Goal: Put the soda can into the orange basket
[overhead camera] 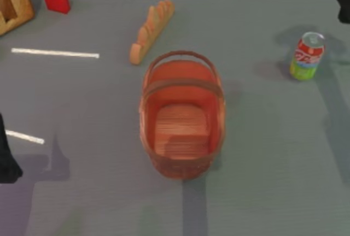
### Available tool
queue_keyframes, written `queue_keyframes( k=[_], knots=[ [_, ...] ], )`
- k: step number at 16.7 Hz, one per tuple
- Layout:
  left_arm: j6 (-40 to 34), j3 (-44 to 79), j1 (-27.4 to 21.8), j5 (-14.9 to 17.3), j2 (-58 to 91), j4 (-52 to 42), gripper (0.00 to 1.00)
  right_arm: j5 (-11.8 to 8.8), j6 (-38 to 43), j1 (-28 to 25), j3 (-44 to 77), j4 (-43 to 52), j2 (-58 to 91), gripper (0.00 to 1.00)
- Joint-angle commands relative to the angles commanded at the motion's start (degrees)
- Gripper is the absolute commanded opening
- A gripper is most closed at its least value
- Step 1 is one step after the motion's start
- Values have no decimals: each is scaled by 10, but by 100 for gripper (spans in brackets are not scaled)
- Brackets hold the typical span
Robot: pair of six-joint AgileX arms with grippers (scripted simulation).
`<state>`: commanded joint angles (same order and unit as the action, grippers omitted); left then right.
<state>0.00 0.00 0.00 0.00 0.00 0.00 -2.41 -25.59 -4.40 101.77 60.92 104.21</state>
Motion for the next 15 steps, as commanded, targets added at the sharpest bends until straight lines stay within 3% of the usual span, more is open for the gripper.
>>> queue_keyframes(
  k=[8,15],
  knots=[
    [0,0,0,0,0,0,100,-6,-90,-16,368,191,362,100],
    [0,0,0,0,0,0,100,-6,-106,-19,447,231,437,100]
  ],
)
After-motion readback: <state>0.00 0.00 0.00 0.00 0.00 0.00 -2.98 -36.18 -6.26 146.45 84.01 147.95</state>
